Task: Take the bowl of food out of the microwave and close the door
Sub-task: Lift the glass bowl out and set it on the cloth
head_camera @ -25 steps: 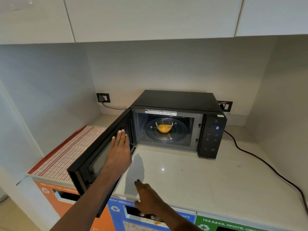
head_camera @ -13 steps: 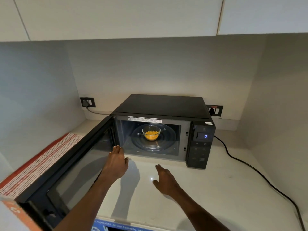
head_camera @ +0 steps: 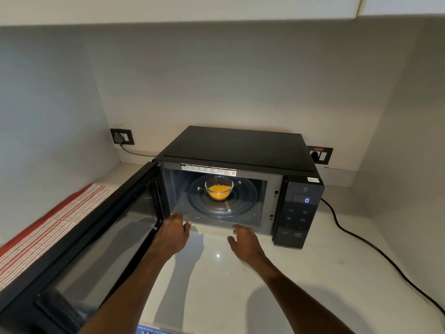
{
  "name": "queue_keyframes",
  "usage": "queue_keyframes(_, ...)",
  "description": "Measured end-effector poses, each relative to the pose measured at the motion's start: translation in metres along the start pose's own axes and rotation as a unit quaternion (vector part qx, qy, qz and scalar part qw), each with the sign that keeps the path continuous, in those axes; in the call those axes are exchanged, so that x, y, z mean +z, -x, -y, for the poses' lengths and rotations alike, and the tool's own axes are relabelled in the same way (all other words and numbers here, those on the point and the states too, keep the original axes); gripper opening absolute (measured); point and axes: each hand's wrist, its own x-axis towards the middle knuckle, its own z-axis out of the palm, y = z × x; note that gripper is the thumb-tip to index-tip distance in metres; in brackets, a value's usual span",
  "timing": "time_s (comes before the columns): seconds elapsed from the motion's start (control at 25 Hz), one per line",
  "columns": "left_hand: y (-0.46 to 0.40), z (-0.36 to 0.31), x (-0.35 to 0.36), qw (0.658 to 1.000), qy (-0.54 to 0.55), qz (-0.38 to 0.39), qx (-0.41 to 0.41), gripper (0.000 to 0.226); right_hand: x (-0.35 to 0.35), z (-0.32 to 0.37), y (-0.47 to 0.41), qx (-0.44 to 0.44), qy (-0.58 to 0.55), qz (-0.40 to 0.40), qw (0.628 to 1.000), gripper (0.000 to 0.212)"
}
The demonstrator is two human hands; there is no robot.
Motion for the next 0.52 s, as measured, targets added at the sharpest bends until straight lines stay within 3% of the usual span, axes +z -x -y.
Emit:
queue_keyframes(0.16,-0.027,0.007,-0.001,0.999,0.036,-0.002,0.008,0.033,-0.003,0.008,-0.026,0.005,-0.008,-0.050,0.999,0.023)
queue_keyframes(0.52,-0.106,0.004,0.016,0.996,0.088,0.008,0.005,0.028,-0.011,0.023,-0.103,0.066,-0.029,-0.109,0.991,0.027)
